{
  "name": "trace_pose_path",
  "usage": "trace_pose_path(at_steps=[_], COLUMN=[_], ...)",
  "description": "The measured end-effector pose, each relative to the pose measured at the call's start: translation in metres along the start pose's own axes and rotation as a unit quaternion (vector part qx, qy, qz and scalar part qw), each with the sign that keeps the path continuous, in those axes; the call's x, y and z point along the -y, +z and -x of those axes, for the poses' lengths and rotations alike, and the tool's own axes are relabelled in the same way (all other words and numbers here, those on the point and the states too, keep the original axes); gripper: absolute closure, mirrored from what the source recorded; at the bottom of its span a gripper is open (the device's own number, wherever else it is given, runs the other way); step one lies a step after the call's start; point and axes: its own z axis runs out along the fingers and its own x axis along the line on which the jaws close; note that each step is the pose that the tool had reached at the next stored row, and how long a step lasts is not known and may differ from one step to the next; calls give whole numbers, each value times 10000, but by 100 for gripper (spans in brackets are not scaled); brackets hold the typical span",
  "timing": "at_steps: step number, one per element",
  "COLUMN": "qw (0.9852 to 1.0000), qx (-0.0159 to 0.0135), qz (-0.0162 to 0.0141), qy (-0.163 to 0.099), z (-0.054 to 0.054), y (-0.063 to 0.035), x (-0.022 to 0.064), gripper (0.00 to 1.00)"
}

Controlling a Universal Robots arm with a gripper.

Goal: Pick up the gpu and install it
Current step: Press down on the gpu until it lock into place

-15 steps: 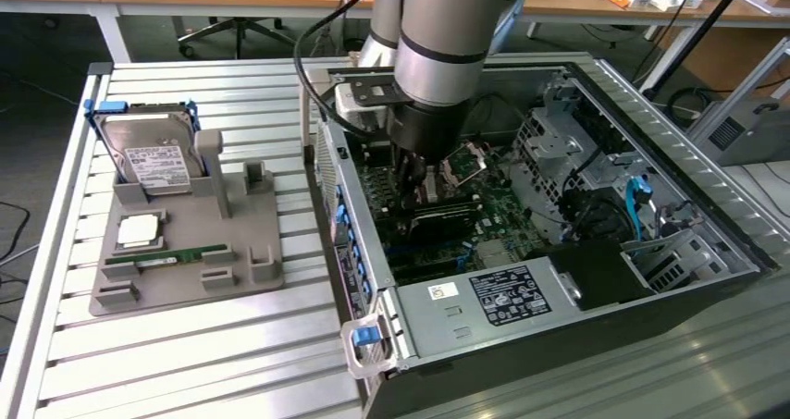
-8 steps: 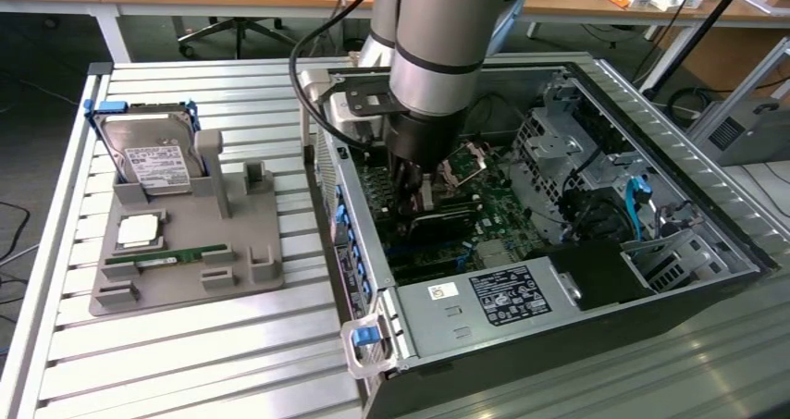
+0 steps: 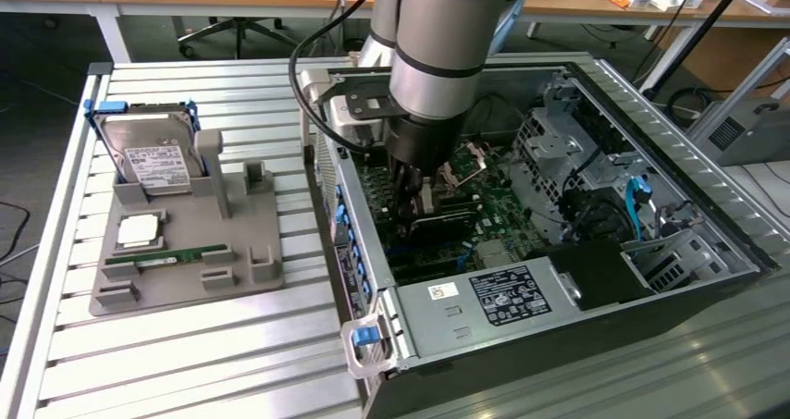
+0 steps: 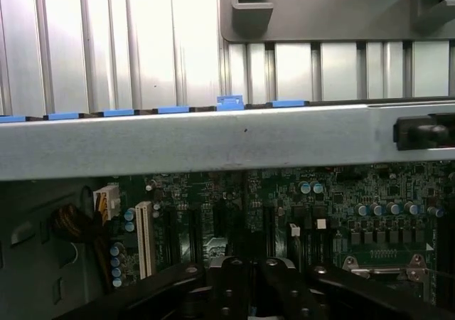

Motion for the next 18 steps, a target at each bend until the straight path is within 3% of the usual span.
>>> trace_pose_path(at_steps=[3,5,13,18], qw=[10000,10000,10000,10000], qx=[0,3,-1,0], qz=[0,-1,0,0], qy=[0,1,1,0], z=[-1,3,1,-2], y=[0,3,3,-172], x=[7,65,64,97], gripper=[89,89,89,89])
